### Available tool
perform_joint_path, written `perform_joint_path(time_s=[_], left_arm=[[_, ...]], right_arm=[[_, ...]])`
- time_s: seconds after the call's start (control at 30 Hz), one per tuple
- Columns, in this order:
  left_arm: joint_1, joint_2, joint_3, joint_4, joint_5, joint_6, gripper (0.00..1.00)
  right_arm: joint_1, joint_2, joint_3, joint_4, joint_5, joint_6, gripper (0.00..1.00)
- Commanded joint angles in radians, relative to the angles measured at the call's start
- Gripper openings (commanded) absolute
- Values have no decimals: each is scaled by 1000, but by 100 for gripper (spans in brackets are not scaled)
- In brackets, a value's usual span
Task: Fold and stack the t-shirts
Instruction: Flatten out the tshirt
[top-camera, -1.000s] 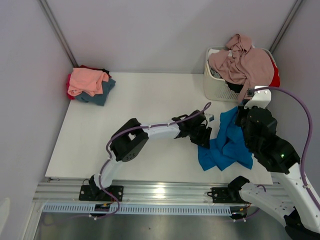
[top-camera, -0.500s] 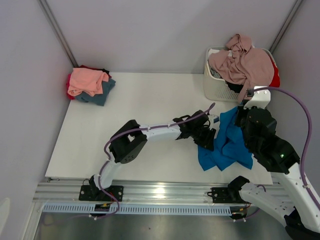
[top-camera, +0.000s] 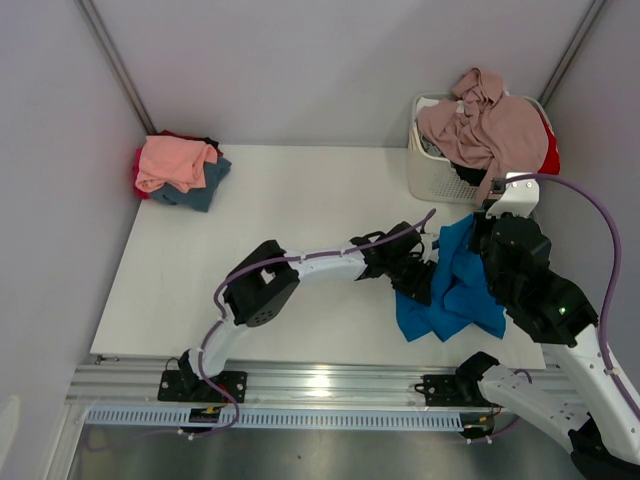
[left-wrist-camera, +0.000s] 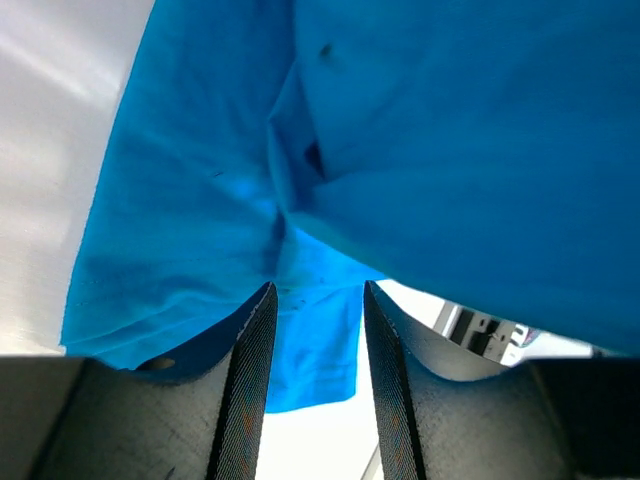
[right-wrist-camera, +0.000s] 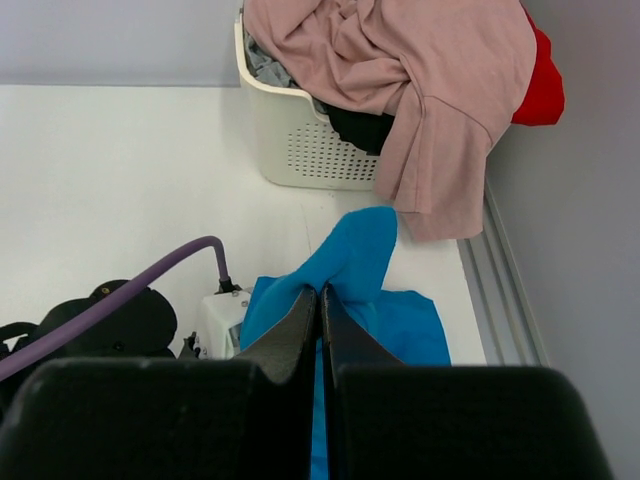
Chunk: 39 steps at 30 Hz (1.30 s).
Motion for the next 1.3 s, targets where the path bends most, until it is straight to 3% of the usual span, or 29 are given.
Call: perform_joint_path(time_s=[0.0,0.57,1.07,1.27], left_arm=[[-7,26,52,1,20,30,44],[-7,71,102,-13,25,24,42],[-13,112,119,-27,74,18,32],[-15,120,122,-36,75,27,18]], right_arm=[[8,0,2,21,15,5,0],[15,7,2,15,12,11,0],[18,8,-3,29,15,-6,0],[18,10,-9,38,12,-12,0]])
